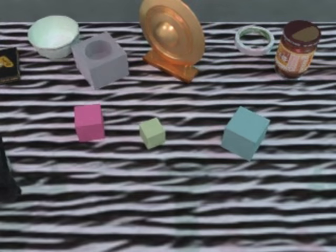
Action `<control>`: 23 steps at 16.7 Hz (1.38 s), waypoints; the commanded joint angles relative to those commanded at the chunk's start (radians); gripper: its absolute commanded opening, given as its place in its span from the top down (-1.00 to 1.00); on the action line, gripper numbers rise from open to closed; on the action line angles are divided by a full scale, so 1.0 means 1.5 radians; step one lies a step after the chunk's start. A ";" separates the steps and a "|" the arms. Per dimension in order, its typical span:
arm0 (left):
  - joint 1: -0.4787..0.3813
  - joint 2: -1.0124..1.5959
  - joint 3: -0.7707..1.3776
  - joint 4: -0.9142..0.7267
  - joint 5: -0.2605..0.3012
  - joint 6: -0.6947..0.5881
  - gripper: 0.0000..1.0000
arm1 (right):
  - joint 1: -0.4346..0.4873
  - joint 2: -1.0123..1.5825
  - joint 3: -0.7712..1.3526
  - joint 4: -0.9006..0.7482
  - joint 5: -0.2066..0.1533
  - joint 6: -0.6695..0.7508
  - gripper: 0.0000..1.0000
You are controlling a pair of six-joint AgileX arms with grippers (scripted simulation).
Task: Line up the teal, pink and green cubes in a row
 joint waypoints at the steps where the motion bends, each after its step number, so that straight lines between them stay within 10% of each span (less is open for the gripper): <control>1: 0.000 0.000 0.000 0.000 0.000 0.000 -1.00 | 0.000 0.000 0.000 0.000 0.000 0.000 -1.00; 9: -0.072 0.185 0.189 -0.167 0.028 0.057 -1.00 | 0.000 0.000 0.000 0.000 0.000 0.000 -1.00; 23: -0.302 1.157 1.040 -0.766 0.057 0.287 -1.00 | 0.000 0.000 0.000 0.000 0.000 0.000 -1.00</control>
